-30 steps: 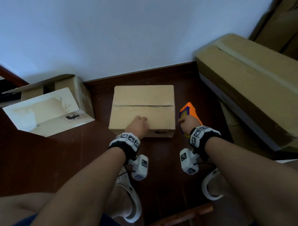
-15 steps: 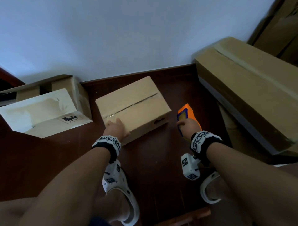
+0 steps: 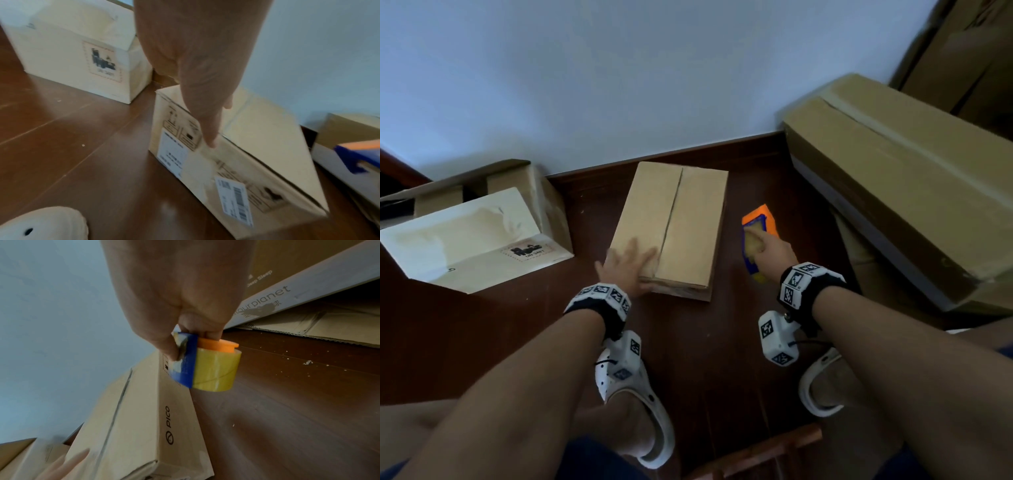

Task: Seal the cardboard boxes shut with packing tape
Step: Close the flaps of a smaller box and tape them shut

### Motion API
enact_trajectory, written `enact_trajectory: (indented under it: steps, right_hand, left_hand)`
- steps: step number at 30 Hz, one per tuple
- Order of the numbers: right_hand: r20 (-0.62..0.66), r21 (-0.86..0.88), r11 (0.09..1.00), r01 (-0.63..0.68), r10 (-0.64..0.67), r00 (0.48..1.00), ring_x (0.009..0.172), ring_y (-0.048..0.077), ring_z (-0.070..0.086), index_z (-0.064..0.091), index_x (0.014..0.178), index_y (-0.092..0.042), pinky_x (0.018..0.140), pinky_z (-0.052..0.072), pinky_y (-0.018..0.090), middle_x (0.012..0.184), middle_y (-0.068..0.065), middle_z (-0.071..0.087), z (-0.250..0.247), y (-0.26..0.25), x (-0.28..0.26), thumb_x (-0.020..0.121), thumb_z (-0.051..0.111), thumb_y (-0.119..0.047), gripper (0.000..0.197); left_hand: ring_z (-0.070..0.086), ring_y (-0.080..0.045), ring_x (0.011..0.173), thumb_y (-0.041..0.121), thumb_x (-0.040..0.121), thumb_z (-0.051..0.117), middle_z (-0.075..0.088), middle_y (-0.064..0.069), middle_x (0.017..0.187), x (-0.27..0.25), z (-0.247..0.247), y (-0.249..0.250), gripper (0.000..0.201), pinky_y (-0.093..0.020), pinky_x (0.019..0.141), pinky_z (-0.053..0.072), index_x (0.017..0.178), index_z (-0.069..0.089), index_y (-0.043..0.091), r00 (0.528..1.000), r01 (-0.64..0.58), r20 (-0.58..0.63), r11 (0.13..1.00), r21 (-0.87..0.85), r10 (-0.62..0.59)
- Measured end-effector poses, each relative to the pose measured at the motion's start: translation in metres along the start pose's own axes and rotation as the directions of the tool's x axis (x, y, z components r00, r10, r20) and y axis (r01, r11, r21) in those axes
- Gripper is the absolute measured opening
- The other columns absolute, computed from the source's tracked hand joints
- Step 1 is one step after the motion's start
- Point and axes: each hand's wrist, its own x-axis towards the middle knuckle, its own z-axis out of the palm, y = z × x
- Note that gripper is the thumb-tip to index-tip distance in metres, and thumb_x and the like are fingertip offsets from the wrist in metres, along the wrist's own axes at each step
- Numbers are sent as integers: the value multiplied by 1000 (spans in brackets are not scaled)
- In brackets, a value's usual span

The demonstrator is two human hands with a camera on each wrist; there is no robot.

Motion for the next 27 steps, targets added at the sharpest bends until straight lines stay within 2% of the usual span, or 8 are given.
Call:
enact_trajectory:
  steps: [2, 5, 9, 13, 16, 19, 23, 27]
  right_hand:
    - [35, 71, 997, 17, -19, 999, 108, 40, 57, 19, 148, -45, 81, 51, 41, 129, 17, 54, -4, -1, -3, 91, 50, -11, 73]
    - [53, 132, 991, -29, 23, 998, 111, 34, 58, 1, 151, -37, 82, 47, 34, 130, 13, 54, -4, 3, 0, 86, 66, -15, 95]
    - [26, 187, 975, -121, 118, 993, 113, 28, 55, 24, 141, -13, 83, 44, 32, 127, 11, 56, -1, 7, 4, 82, 73, -20, 77]
    - [4, 126, 988, -85, 86, 996, 106, 28, 58, 49, 122, -4, 81, 46, 34, 115, 9, 61, -10, 2, 2, 83, 73, -21, 50]
    - [78, 88, 995, -42, 36, 996, 96, 30, 63, 60, 108, -6, 82, 52, 40, 104, 12, 66, -21, -1, -1, 78, 74, -20, 36]
    - [172, 97, 995, -25, 8, 985, 96, 28, 63, 62, 97, -15, 89, 52, 44, 104, 10, 67, -24, -3, -5, 70, 74, -20, 31]
    - [229, 21, 1000, 15, -19, 973, 91, 22, 57, 55, 88, -19, 77, 44, 30, 98, 8, 60, -22, -10, -24, 82, 64, -12, 13]
    - [292, -1, 999, 35, -34, 956, 93, 24, 58, 57, 106, -10, 76, 42, 29, 103, 10, 59, -23, -15, -43, 83, 61, -21, 26]
  left_hand:
    - [3, -49, 143, 51, 85, 64, -16, 3, 160, 1, 5, -11, 84, -63, 113, 11, 146, 7, 57, 987, 154, 56, 979, -132, -148]
    - [24, -45, 141, 40, 90, 63, -23, -11, 158, 2, 11, -11, 79, -47, 113, 30, 149, 11, 50, 988, 151, 78, 957, -246, -136]
    - [43, -38, 131, 51, 93, 52, -14, -9, 159, 2, 3, 17, 68, -46, 105, 42, 147, 11, 54, 988, 145, 83, 968, -204, -130]
    - [54, -37, 117, 50, 93, 53, -2, -4, 155, 4, 0, 49, 59, -42, 99, 46, 143, 22, 57, 997, 50, 71, 973, -223, -35]
    - [55, -36, 113, 46, 94, 54, 12, -5, 147, 6, -5, 58, 57, -41, 100, 45, 144, 28, 50, 995, -20, 87, 972, -236, 42]
    - [42, -33, 132, 40, 97, 50, 26, -12, 152, 10, -29, 60, 56, -39, 111, 35, 149, 32, 30, 996, -52, 54, 951, -306, 71]
    - [48, -22, 130, 31, 101, 46, 51, -7, 142, 0, -70, 72, 41, -32, 110, 35, 137, 52, 14, 995, -89, -90, 723, -686, 37]
    - [56, -20, 118, 34, 104, 34, 59, -5, 129, -29, -78, 89, 43, -34, 100, 40, 130, 55, 8, 991, 29, 76, 389, -921, 107]
